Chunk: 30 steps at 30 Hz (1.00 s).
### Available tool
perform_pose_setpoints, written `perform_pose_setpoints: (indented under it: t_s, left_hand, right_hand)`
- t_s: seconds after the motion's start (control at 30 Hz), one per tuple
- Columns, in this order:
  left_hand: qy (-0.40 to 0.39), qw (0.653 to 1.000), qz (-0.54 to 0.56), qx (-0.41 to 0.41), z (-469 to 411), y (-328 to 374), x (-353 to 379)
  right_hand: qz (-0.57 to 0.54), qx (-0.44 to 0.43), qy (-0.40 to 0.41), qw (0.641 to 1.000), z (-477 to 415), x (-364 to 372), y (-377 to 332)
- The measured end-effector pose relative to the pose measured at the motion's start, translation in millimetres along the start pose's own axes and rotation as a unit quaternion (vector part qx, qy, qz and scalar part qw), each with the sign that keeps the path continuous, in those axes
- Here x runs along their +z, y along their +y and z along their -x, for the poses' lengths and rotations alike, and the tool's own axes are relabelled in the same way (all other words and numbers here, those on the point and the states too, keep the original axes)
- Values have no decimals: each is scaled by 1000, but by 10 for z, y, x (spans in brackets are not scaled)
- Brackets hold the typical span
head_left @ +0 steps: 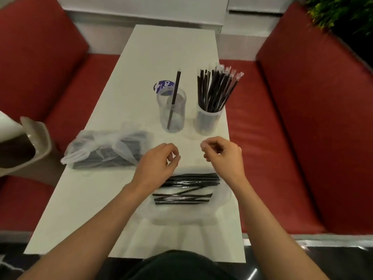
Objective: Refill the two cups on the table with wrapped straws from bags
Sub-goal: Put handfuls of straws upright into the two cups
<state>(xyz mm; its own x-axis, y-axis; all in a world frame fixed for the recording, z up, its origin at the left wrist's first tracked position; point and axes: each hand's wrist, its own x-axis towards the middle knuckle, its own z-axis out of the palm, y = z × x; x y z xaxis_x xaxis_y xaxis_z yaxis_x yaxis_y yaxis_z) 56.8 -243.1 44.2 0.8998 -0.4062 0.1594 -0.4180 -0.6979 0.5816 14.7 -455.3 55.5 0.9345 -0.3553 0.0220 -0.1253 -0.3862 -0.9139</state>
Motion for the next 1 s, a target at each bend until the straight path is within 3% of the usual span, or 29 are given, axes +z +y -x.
perform_pose_setpoints:
  t_s: [0.17, 0.4, 0.5, 0.7, 1.0]
  left_hand:
    - [-52, 994, -71, -61, 840, -316, 162]
    - [-150, 973, -136, -111, 1051, -633, 176]
    - [-163, 972, -128, -109, 1008, -693, 167]
    - [-157, 980, -83, -95, 1012, -779, 135]
    - [-88, 992, -14, -94, 1165, -880, 133]
  right_hand:
    - [154, -7, -162, 975, 658, 501, 354]
    - [400, -55, -275, 873, 803, 856, 418]
    - [468, -67, -275, 837, 781, 988, 410]
    - [508, -76, -290, 807, 695, 1061, 413]
    - [518, -127, -293, 793, 699, 972, 489]
